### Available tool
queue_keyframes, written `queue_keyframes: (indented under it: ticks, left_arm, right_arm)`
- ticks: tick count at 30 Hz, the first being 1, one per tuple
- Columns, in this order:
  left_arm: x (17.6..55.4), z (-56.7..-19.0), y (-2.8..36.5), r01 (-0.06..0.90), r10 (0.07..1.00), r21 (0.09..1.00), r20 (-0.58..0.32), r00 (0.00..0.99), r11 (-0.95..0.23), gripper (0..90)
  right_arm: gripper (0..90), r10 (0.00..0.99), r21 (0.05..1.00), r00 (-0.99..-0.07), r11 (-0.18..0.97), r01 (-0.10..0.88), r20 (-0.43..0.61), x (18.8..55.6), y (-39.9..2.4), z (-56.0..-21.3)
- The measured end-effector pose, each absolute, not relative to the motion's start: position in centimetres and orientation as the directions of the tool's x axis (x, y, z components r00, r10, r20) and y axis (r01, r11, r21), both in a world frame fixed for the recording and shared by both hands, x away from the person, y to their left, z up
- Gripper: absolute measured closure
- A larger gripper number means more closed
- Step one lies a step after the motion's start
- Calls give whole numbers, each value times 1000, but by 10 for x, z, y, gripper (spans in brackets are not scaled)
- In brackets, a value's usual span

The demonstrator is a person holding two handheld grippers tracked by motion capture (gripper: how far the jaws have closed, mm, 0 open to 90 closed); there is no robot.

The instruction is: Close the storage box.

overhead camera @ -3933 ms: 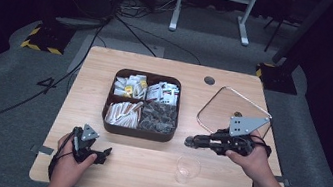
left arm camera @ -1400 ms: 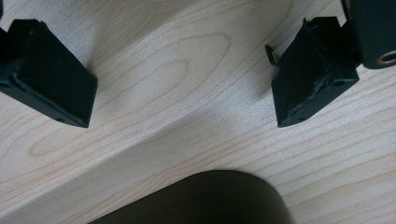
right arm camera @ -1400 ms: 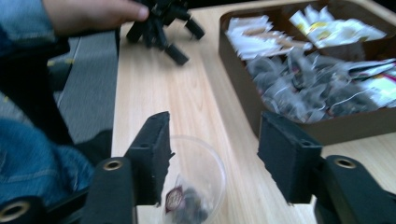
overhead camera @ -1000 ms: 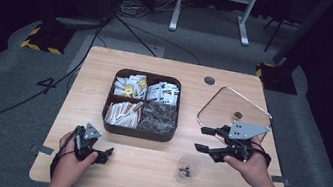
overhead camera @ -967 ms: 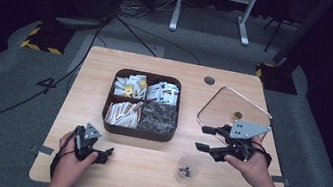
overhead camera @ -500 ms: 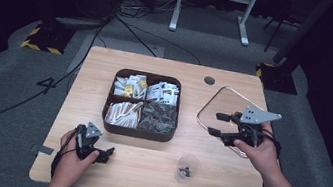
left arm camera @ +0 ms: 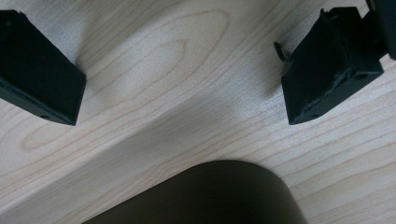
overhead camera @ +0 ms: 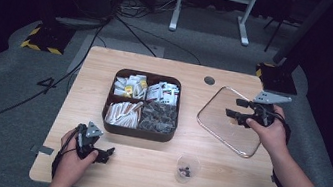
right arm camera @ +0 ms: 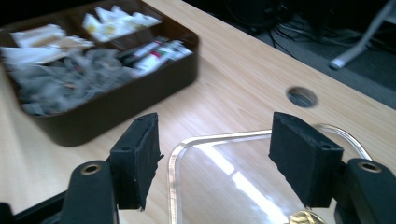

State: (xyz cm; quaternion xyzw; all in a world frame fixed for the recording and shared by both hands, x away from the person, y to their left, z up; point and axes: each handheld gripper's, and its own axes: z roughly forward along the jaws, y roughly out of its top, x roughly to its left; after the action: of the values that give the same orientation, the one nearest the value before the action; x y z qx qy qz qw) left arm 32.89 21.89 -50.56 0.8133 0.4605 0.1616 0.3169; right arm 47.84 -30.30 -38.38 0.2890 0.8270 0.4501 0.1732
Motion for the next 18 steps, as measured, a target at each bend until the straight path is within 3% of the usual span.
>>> queue_keyframes:
  ticks: [18]
  left_arm:
    - [329, -506, 219, 647, 852, 664, -29, 523, -374, 2]
  right_arm:
    - [335, 768, 785, -640, 382, 488, 24, 539, -339, -426]
